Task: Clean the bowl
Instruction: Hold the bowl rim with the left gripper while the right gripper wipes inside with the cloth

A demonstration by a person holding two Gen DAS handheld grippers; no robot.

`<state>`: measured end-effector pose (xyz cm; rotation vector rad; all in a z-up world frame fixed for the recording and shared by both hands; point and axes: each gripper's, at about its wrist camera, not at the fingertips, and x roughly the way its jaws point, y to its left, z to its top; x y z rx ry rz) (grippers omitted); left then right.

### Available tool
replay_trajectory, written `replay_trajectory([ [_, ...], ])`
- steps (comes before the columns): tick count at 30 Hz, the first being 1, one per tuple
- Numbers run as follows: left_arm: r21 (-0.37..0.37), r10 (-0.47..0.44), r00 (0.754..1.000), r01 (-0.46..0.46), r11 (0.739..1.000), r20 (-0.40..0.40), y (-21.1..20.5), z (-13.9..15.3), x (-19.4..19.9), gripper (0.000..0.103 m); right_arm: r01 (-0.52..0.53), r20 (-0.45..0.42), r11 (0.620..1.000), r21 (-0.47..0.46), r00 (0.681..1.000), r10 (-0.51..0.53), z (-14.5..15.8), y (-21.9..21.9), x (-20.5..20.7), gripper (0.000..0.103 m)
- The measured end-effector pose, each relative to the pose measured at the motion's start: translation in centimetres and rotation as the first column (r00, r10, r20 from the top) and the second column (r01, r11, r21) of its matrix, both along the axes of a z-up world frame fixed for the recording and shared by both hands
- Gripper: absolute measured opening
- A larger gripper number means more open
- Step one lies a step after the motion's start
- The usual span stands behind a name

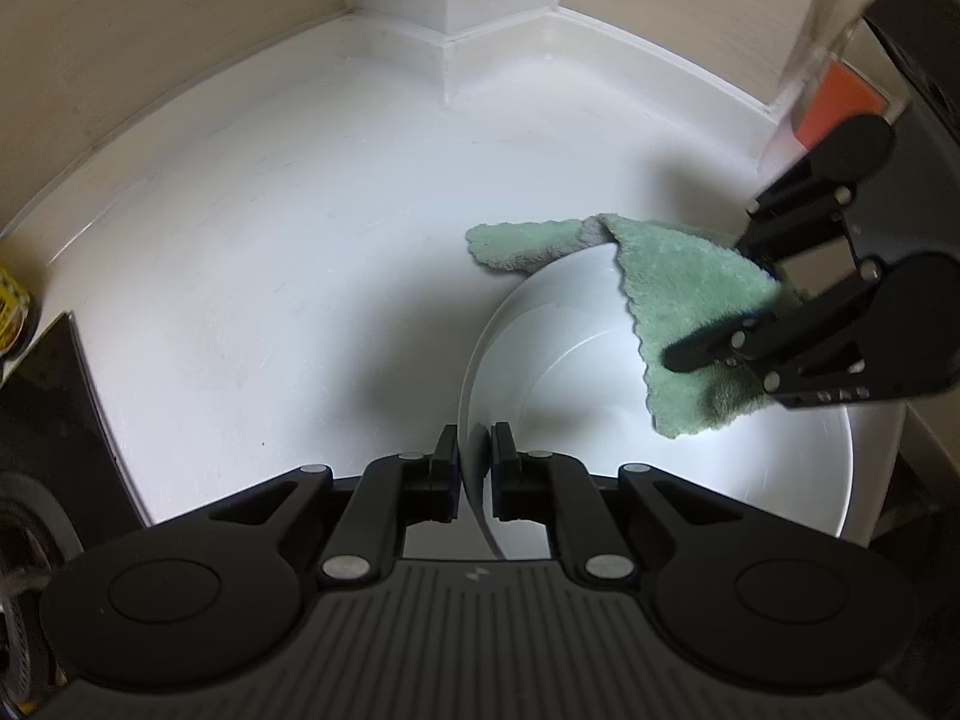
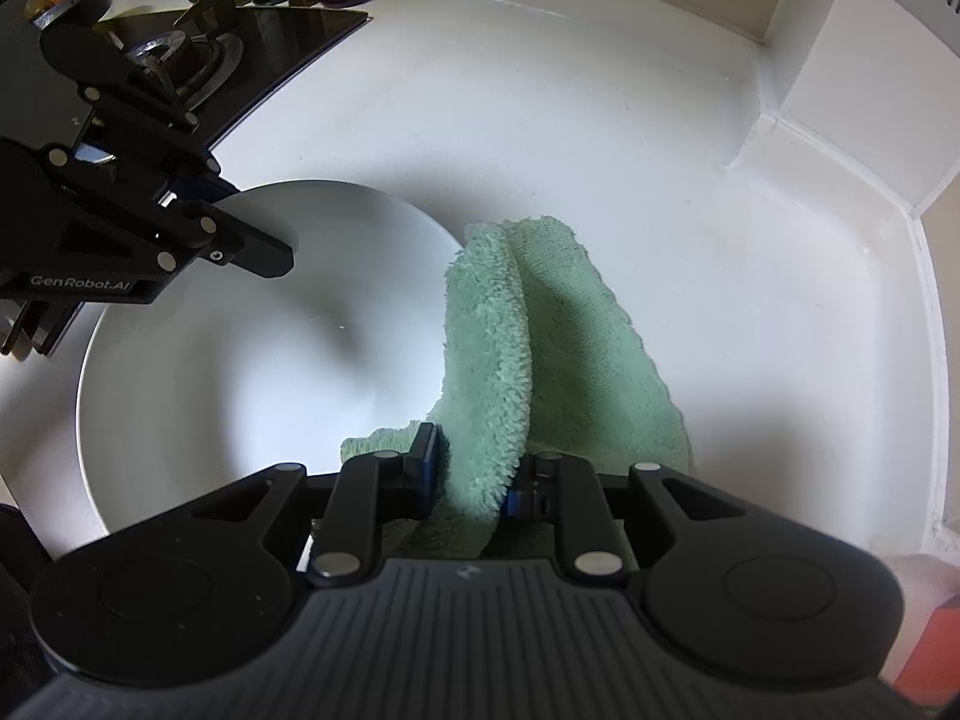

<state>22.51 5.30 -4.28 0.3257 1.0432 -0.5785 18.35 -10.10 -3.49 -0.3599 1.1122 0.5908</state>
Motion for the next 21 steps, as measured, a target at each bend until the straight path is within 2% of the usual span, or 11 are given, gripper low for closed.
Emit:
replay_trajectory([
  [5,0.035,-0.091,0.996,0.091,0.995,0.003,-0.6,0.2,-0.3,0.009,-0.116,-0.008,0.993,-0.028,0.993,0.116,0.1,0.4,0.8,0.019],
  [8,0.056,-0.132,0.991,0.132,0.990,-0.002,-0.9,0.2,-0.1,0.010,-0.293,0.004,0.953,-0.084,0.956,0.294,0.1,1.6,1.6,0.022],
  [10,0.050,-0.126,0.992,0.126,0.991,-0.008,-1.0,0.2,0.0,0.010,-0.391,0.010,0.913,-0.117,0.919,0.395,0.1,2.4,2.0,0.023],
  [12,0.027,-0.054,0.998,0.055,0.998,-0.014,-0.8,0.2,0.0,0.010,-0.420,0.012,0.900,-0.116,0.906,0.424,0.1,2.9,2.4,0.023],
  [14,-0.001,0.055,0.998,-0.055,0.998,-0.032,-0.4,0.2,-0.4,0.008,-0.388,0.006,0.918,-0.084,0.921,0.390,0.0,3.0,3.0,0.022],
  [17,-0.041,0.209,0.977,-0.211,0.977,-0.046,0.1,0.3,-1.5,0.008,-0.291,0.009,0.956,-0.030,0.956,0.292,0.0,2.4,3.1,0.019],
  [19,-0.057,0.274,0.961,-0.276,0.959,-0.038,0.1,0.3,-2.7,0.008,-0.210,0.002,0.978,0.007,0.978,0.210,0.0,1.7,3.0,0.017],
  [21,-0.049,0.285,0.958,-0.285,0.957,-0.015,-0.3,0.1,-3.4,0.007,-0.087,-0.005,0.995,0.047,0.996,0.088,-0.1,0.8,2.5,0.017],
])
